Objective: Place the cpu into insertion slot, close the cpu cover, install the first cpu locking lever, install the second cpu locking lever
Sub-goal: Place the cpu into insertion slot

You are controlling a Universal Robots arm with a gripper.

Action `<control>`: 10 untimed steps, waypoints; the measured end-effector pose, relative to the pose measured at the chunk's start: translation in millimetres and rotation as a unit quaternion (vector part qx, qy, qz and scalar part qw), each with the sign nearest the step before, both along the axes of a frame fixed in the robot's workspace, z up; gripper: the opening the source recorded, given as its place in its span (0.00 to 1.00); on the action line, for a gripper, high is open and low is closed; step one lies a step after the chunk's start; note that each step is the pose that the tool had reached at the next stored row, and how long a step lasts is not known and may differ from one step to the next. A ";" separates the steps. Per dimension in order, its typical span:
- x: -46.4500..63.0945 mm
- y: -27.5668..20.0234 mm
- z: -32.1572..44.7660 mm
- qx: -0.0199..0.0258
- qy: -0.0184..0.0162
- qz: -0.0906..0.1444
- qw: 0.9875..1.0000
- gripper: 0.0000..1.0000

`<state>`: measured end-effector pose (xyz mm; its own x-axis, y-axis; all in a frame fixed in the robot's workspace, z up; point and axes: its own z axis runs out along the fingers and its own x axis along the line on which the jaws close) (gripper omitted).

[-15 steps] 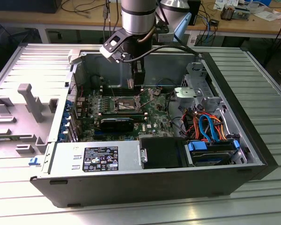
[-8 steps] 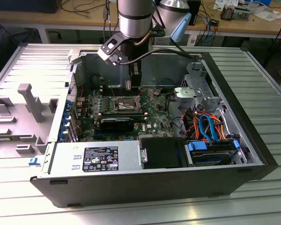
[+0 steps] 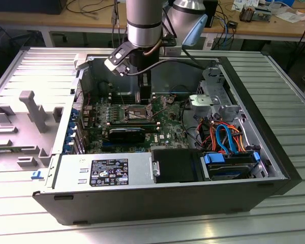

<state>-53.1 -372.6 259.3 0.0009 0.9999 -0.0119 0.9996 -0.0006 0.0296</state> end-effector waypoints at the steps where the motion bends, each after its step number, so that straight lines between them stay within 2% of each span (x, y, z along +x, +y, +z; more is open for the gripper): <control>1: -0.8 0.5 -4.7 0.000 0.000 0.000 1.000 0.54; 10: -6.3 1.7 -21.5 0.000 0.000 0.000 1.000 0.54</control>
